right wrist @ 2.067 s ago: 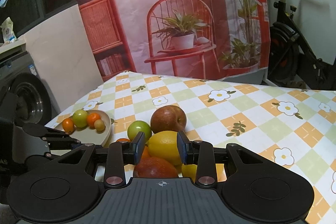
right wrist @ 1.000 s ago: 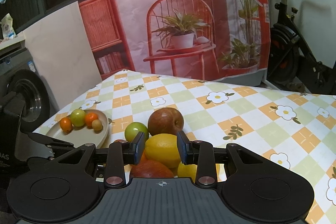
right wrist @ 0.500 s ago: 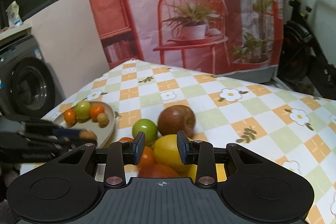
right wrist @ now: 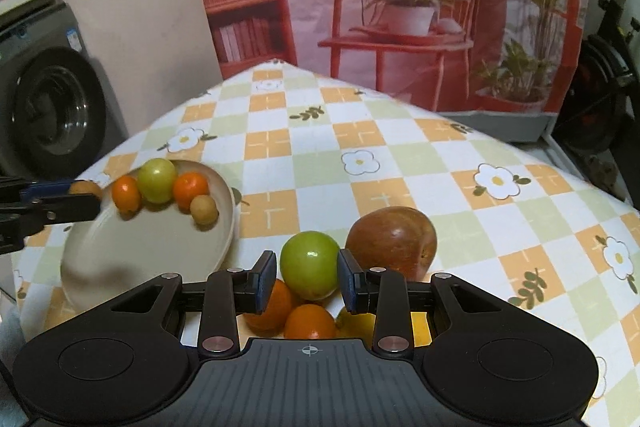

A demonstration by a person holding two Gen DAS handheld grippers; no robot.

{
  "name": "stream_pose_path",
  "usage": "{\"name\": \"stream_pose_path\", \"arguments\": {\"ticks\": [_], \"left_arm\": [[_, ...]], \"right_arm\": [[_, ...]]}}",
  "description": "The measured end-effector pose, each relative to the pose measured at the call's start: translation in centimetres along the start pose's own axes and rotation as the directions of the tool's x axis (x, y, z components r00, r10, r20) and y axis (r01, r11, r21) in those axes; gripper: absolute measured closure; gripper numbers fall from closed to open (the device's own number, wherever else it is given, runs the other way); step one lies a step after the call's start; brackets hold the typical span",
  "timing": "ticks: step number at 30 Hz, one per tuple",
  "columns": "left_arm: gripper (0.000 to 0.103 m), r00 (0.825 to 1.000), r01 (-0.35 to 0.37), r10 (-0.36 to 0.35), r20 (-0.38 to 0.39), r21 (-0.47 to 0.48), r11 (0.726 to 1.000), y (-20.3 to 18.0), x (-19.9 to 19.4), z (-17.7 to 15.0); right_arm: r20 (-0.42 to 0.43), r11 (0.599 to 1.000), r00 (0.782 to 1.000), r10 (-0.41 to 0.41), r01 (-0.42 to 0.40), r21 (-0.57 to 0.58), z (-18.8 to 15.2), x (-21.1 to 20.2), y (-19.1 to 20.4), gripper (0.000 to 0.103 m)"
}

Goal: Organize fruits
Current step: 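Lift the kiwi with the left tool while the right tool grasps a green apple, then carry the kiwi with the left tool while the right tool carries the green apple to the plate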

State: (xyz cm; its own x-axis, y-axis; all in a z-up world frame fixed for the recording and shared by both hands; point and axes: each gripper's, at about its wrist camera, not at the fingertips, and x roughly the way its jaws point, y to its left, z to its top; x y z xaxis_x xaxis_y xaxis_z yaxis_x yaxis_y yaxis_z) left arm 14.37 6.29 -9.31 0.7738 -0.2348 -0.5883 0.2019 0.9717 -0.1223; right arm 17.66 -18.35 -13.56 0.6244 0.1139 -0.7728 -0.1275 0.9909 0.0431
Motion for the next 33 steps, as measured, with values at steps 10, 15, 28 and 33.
{"name": "stream_pose_path", "arguments": {"ticks": [10,15,28,33], "left_arm": [[0.074,1.000,-0.021,0.021,0.014,-0.034,0.999,2.0,-0.5,-0.6],[0.074,1.000,-0.020,0.020,0.015,-0.043,0.999,2.4,-0.4,-0.8],[0.074,1.000,-0.028,0.029,0.006,-0.053,0.998,2.4,-0.3,-1.1],[0.074,0.999,-0.036,0.036,0.001,-0.058,0.998,2.5,-0.1,-1.1]], "right_arm": [[-0.068,0.999,0.997,-0.033,0.032,-0.016,0.5,2.2,0.8,0.072],[-0.076,0.998,0.996,-0.053,0.052,-0.019,0.8,2.9,0.9,0.069],[-0.063,0.985,0.995,-0.080,0.070,-0.156,2.1,4.4,2.2,0.063],[-0.074,0.971,0.992,-0.101,0.082,-0.226,2.4,5.1,2.5,0.061]]}}
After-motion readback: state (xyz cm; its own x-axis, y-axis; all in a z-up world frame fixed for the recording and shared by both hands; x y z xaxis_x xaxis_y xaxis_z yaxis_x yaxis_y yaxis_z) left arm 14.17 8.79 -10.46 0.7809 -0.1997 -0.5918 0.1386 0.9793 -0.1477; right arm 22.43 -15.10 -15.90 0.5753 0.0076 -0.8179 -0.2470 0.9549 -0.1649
